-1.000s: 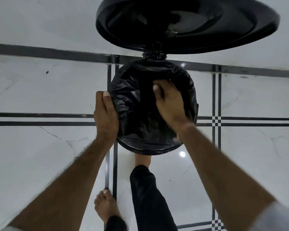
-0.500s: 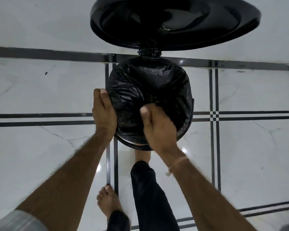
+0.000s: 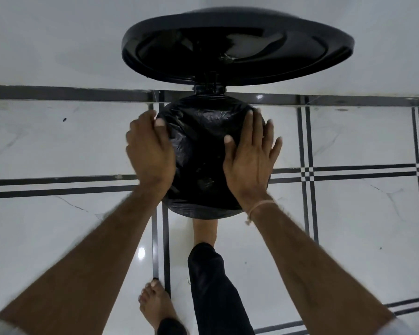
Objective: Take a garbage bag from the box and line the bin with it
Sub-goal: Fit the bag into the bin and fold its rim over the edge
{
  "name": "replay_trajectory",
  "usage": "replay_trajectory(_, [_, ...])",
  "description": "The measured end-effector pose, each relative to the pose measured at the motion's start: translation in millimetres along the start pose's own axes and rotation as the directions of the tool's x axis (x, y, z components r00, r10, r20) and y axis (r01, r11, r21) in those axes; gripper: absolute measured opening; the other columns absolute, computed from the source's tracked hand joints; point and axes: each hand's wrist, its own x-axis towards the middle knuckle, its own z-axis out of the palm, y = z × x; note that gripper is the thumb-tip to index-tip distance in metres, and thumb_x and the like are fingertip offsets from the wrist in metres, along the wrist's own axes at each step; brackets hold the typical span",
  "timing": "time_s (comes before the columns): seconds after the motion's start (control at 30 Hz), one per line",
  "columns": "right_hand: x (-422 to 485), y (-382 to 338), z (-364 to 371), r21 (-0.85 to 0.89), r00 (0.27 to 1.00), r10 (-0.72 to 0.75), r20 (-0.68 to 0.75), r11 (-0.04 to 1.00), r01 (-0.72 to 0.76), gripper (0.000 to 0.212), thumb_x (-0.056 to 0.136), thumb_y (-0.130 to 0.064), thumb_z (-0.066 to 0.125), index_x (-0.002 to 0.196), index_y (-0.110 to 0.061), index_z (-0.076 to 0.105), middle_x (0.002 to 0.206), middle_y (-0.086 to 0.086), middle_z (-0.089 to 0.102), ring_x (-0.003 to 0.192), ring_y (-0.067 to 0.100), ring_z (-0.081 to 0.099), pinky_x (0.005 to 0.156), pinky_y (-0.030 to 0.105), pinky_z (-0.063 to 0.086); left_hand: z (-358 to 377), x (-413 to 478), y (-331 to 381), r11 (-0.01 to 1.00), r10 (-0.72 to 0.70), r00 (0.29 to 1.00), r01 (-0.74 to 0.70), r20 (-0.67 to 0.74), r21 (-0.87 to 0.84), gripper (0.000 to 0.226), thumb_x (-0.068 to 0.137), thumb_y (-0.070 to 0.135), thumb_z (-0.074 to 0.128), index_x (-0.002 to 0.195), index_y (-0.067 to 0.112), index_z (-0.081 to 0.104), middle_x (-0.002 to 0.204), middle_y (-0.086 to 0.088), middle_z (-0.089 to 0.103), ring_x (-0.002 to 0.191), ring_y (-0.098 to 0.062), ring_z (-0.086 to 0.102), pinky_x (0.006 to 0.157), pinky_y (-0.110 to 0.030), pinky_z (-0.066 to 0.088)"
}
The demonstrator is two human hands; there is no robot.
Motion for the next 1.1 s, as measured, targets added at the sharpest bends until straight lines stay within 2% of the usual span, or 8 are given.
replay_trajectory(0.07, [18, 1, 2, 0.049, 0.999, -0.008, 0.046, 0.999, 0.005, 0.067, 0.108, -0.051, 0.029, 0.166, -0.019, 0.017, 0.174, 0.002, 0.017, 0.160, 0.033, 0.010, 0.126, 0.059, 0.008, 13, 9, 15, 0.992, 0.080, 0.991, -0.089, 0.108, 0.086, 0.046, 0.107, 0.040, 0.032, 0.140, 0.013, 0.050, 0.132, -0.016, 0.056, 0.117, -0.036, 0.051, 0.090, -0.047, 0.044])
replay_trajectory(0.17, [43, 7, 5, 0.115, 0.996, -0.014, 0.085, 0.993, 0.004, 0.058, 0.109, -0.050, 0.027, 0.162, -0.027, 0.029, 0.169, -0.001, 0.029, 0.149, 0.034, 0.033, 0.114, 0.055, 0.032, 20, 23, 11, 0.965, 0.110, 0.981, -0.144, 0.161, 0.219, 0.046, 0.108, 0.043, 0.027, 0.141, 0.019, 0.049, 0.129, -0.015, 0.057, 0.114, -0.038, 0.052, 0.080, -0.043, 0.042])
replay_trajectory(0.4, [80, 26, -1, 0.407, 0.979, 0.117, 0.165, 0.896, -0.176, 0.051, 0.107, -0.053, 0.026, 0.122, -0.020, 0.062, 0.117, 0.006, 0.072, 0.112, 0.035, 0.063, 0.096, 0.052, 0.050, 8, 39, -12, 1.000, 0.029, 0.947, -0.025, 0.320, -0.016, 0.037, 0.109, 0.042, 0.028, 0.129, 0.018, 0.047, 0.117, -0.010, 0.060, 0.094, -0.028, 0.061, 0.081, -0.032, 0.038])
replay_trajectory(0.53, [83, 33, 1, 0.367, 0.979, 0.108, 0.170, 0.916, -0.165, 0.038, 0.110, -0.043, 0.029, 0.110, -0.014, 0.053, 0.102, 0.012, 0.070, 0.098, 0.040, 0.064, 0.086, 0.052, 0.052, 11, 39, -13, 0.999, 0.029, 0.961, -0.020, 0.275, -0.033, 0.031, 0.108, 0.041, 0.028, 0.116, 0.015, 0.044, 0.106, -0.006, 0.062, 0.087, -0.027, 0.057, 0.077, -0.033, 0.036])
replay_trajectory(0.63, [75, 29, 1, 0.257, 0.987, 0.105, 0.121, 0.957, -0.133, 0.034, 0.108, -0.040, 0.034, 0.117, -0.014, 0.054, 0.120, 0.012, 0.063, 0.114, 0.036, 0.056, 0.096, 0.052, 0.046, 12, 39, -11, 0.998, 0.039, 0.966, -0.052, 0.255, 0.045, 0.036, 0.109, 0.041, 0.026, 0.111, 0.010, 0.044, 0.094, -0.006, 0.059, 0.079, -0.028, 0.053, 0.071, -0.035, 0.034])
replay_trajectory(0.73, [35, 19, -2, -0.007, 0.972, -0.214, -0.093, 0.977, 0.214, 0.037, 0.104, -0.035, 0.046, 0.135, -0.017, 0.057, 0.136, 0.013, 0.055, 0.121, 0.034, 0.050, 0.098, 0.047, 0.041, 11, 38, -9, 0.993, 0.052, 0.967, -0.076, 0.250, 0.088, 0.038, 0.110, 0.040, 0.025, 0.113, 0.008, 0.045, 0.087, -0.004, 0.055, 0.074, -0.027, 0.048, 0.069, -0.035, 0.032])
replay_trajectory(0.83, [36, 3, 15, 0.066, 0.793, -0.598, 0.120, 0.801, 0.594, 0.038, 0.103, -0.036, 0.048, 0.137, -0.023, 0.060, 0.129, 0.009, 0.060, 0.110, 0.034, 0.054, 0.088, 0.045, 0.048, 13, 35, -13, 0.989, 0.066, 0.969, -0.095, 0.237, 0.112, 0.042, 0.110, 0.042, 0.025, 0.116, 0.007, 0.047, 0.087, -0.003, 0.057, 0.074, -0.024, 0.049, 0.068, -0.035, 0.032])
replay_trajectory(1.1, [95, -15, 48, 0.056, 0.727, -0.327, 0.603, 0.927, 0.370, 0.046, 0.110, -0.038, 0.039, 0.147, -0.015, 0.053, 0.145, 0.018, 0.060, 0.134, 0.039, 0.054, 0.107, 0.045, 0.047, 14, 33, -20, 0.985, 0.118, 0.977, -0.138, 0.177, 0.105, 0.043, 0.109, 0.045, 0.024, 0.113, 0.007, 0.046, 0.083, -0.001, 0.055, 0.073, -0.025, 0.048, 0.067, -0.035, 0.032])
